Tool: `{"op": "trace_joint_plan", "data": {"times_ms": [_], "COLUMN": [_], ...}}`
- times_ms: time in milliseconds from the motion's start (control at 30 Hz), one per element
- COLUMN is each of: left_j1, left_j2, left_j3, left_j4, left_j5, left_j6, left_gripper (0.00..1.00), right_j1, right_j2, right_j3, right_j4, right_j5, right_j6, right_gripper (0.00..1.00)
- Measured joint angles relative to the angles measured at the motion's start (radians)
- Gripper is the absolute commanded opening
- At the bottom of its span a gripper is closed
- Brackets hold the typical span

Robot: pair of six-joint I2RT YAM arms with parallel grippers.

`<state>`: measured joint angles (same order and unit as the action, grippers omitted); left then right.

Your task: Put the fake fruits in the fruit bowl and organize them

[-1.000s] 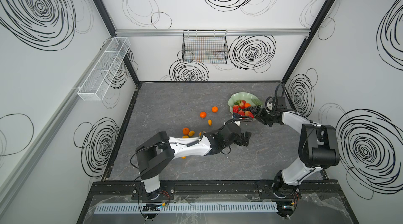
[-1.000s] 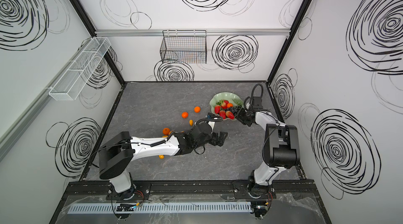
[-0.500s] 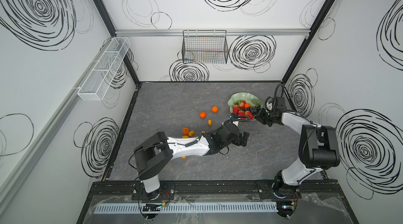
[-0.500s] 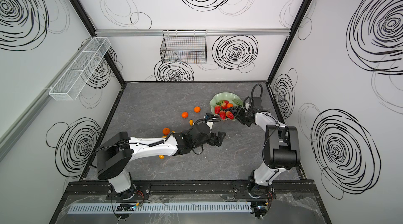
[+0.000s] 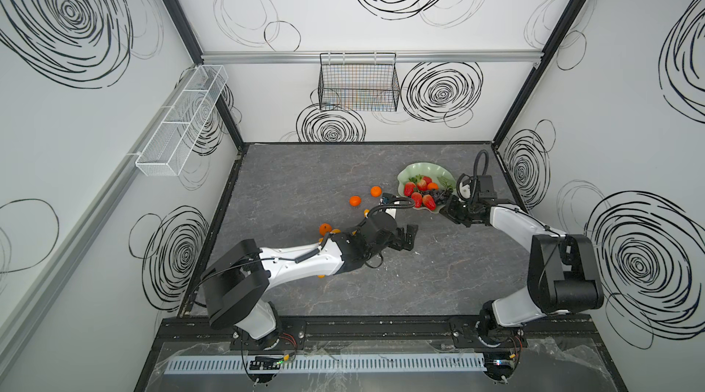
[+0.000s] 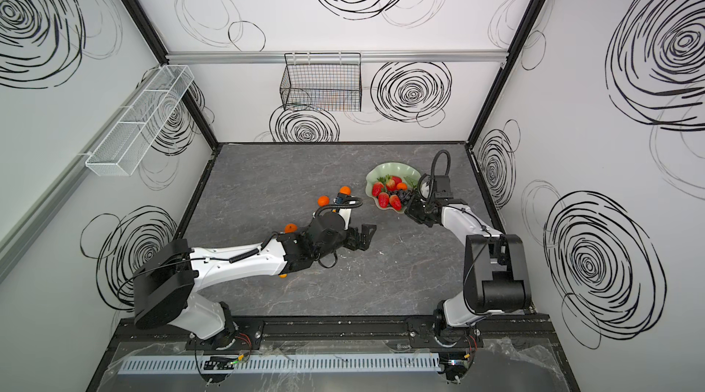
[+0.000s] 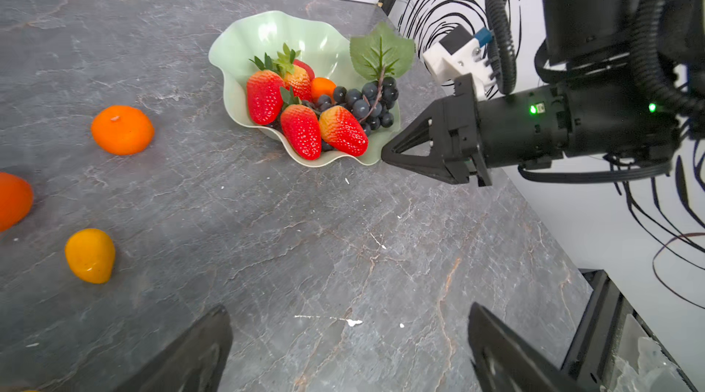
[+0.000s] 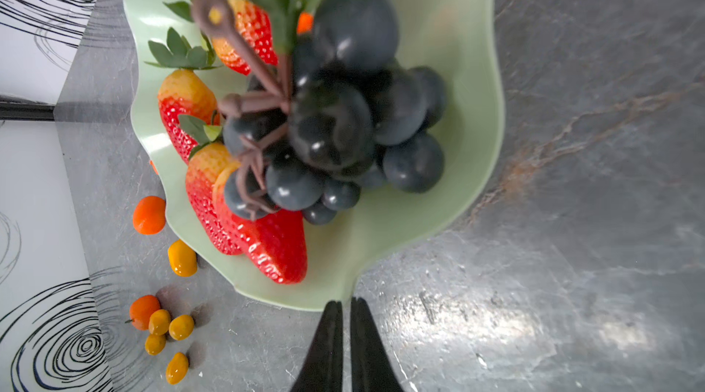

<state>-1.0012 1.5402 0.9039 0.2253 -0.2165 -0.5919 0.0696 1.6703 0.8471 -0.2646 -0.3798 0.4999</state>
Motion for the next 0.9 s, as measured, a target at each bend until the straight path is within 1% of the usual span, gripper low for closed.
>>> {"op": "trace_joint_plan", "data": {"times_ms": [133,333,533,900], "left_j1": [0.010,0.010,0.004,-0.007], "left_j2": [-0.018,-0.021,-0.016,0.132], "left_j3": [-0.027,-0.035,-0.022,0.124], "left_j4": [-0.001,-0.002,-0.019,-0.031], "left_j5": [-0.007,-0.009,-0.010,0.010], "left_j6": [-0.003,-0.003,0.002,0.018], "left_gripper": [0.99,0.99,0.99,0.99], "right_j1": [0.018,0.019,0.009,-0.011], "right_j2": [-0.001,-0.015,-0.075,-0.027], "right_j3": [-0.020,-0.026,-0.037,-0.005], "right_j4": [0.000,0.010,0.023,0.031], "right_j5": [0.004,0.018,0.031,0.037], "right_j6": [0.000,0.009,0.026,0.038], "right_gripper": [0.12,0.22,0.23,0.24]}}
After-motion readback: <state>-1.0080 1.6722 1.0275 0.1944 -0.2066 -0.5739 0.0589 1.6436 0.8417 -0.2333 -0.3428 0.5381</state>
